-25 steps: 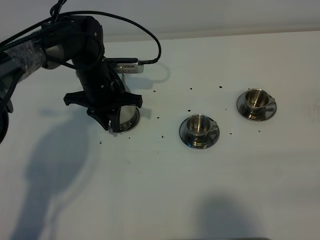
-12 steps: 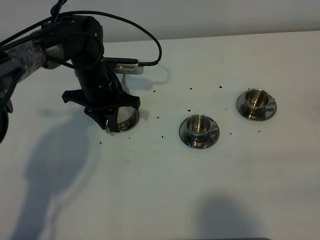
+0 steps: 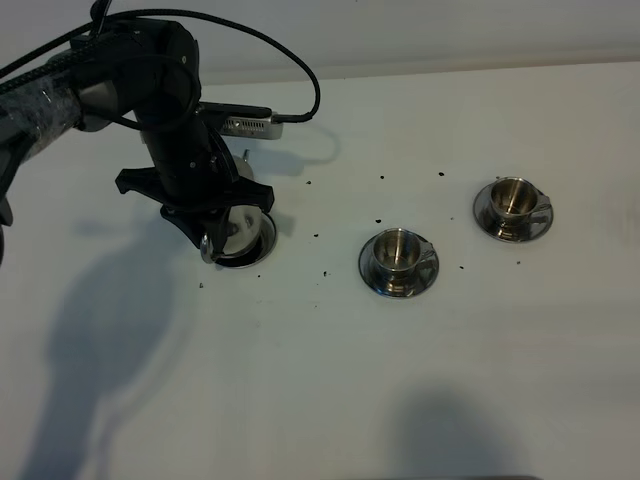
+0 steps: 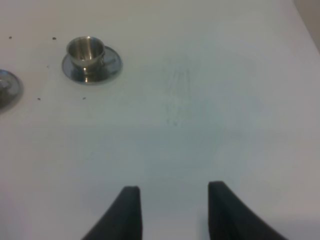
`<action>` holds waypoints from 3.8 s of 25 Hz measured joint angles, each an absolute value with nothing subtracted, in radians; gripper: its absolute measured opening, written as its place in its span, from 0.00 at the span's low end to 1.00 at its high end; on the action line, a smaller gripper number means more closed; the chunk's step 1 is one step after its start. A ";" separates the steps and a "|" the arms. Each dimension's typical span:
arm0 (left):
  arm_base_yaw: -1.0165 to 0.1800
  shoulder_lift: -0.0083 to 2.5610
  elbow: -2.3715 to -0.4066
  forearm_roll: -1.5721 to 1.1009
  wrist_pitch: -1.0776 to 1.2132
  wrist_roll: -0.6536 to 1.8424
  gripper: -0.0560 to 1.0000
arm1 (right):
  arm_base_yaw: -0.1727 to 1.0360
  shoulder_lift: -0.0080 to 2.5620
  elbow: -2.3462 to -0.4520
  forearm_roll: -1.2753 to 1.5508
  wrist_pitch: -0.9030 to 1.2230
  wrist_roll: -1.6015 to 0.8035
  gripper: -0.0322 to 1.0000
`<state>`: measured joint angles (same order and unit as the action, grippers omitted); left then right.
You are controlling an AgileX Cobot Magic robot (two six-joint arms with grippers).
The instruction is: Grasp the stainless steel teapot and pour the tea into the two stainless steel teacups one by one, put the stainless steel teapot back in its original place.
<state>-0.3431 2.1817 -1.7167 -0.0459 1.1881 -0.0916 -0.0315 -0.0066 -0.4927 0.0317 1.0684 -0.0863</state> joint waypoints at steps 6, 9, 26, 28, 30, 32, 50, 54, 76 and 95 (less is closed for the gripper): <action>-0.343 2.181 -1.717 -0.042 1.188 -0.076 0.26 | -0.031 -0.007 -0.493 0.032 1.068 -0.086 0.33; -0.346 2.174 -1.717 -0.033 1.187 -0.034 0.26 | -0.031 -0.007 -0.493 0.032 1.068 -0.086 0.33; -0.378 2.051 -1.717 -0.082 1.031 0.750 0.26 | -0.031 -0.007 -0.493 0.032 1.068 -0.086 0.33; -0.385 2.051 -1.717 -0.095 0.994 0.841 0.26 | -0.031 -0.007 -0.493 0.032 1.068 -0.086 0.33; -0.392 2.051 -1.717 -0.115 0.954 0.921 0.26 | -0.031 -0.007 -0.493 0.032 1.068 -0.086 0.33; -0.396 2.051 -1.717 -0.140 0.925 0.993 0.26 | -0.031 -0.007 -0.493 0.032 1.068 -0.086 0.33; -0.477 2.191 -1.846 -0.161 0.766 1.074 0.26 | -0.031 -0.007 -0.493 0.032 1.068 -0.086 0.33; -0.482 2.246 -1.897 -0.161 0.743 1.122 0.26 | -0.031 -0.007 -0.493 0.032 1.068 -0.086 0.33; -0.580 2.414 -2.068 -0.014 0.553 1.304 0.26 | -0.031 -0.007 -0.493 0.032 1.068 -0.086 0.33; -0.615 2.557 -2.275 0.016 0.594 1.304 0.26 | -0.031 -0.007 -0.493 0.032 1.068 -0.086 0.33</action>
